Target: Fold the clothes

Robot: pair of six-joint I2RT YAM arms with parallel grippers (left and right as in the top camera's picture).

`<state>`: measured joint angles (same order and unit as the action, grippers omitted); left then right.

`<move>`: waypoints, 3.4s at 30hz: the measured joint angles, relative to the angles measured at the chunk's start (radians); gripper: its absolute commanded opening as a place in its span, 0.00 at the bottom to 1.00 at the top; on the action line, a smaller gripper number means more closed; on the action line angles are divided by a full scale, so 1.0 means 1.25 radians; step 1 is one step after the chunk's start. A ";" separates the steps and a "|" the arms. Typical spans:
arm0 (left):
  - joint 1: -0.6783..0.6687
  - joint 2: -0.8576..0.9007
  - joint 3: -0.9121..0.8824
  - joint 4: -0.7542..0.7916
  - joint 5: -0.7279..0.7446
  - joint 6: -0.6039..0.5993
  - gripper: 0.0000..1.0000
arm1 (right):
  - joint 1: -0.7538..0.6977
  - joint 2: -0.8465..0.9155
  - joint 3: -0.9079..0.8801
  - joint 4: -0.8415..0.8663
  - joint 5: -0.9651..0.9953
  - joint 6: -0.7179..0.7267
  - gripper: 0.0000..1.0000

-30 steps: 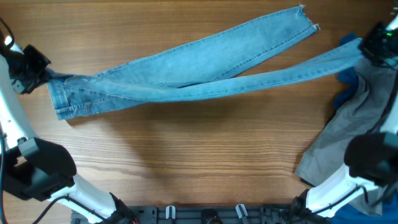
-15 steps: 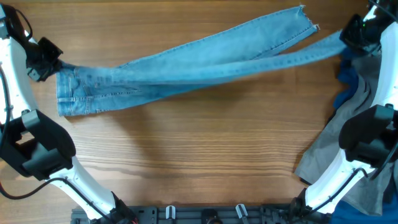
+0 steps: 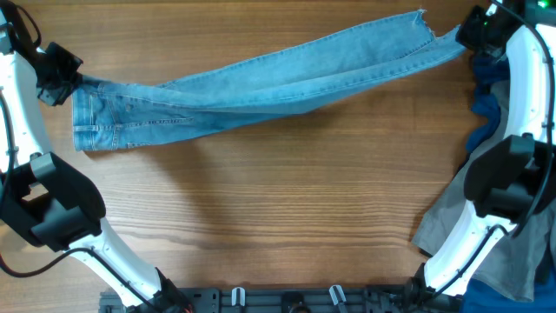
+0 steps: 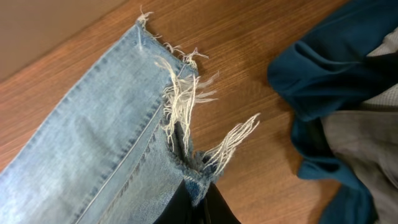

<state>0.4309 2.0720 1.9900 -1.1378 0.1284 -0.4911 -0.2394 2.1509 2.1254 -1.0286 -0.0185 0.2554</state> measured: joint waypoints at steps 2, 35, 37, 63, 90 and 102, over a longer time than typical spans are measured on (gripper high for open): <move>0.000 0.008 0.000 0.006 0.000 -0.012 0.04 | 0.001 0.011 0.000 0.008 0.002 0.000 0.07; 0.002 0.148 0.002 0.125 -0.048 -0.174 1.00 | 0.015 0.168 0.002 0.176 -0.195 0.075 0.92; 0.003 0.142 0.002 0.110 -0.051 -0.150 1.00 | 0.015 0.168 0.002 0.142 -0.195 0.042 0.96; 0.038 0.033 0.012 -0.108 -0.127 -0.107 0.96 | 0.015 0.169 0.003 -0.220 0.001 -0.001 1.00; 0.080 0.207 0.012 -0.030 0.009 -0.050 0.04 | 0.015 0.169 0.003 -0.288 0.001 0.000 1.00; 0.117 0.172 0.014 -0.011 0.088 -0.035 1.00 | 0.015 0.169 0.003 -0.288 0.001 0.000 1.00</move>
<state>0.5774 2.2871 2.0079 -1.1519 0.2386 -0.5354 -0.2203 2.3623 2.1288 -1.3888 -0.0170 0.2554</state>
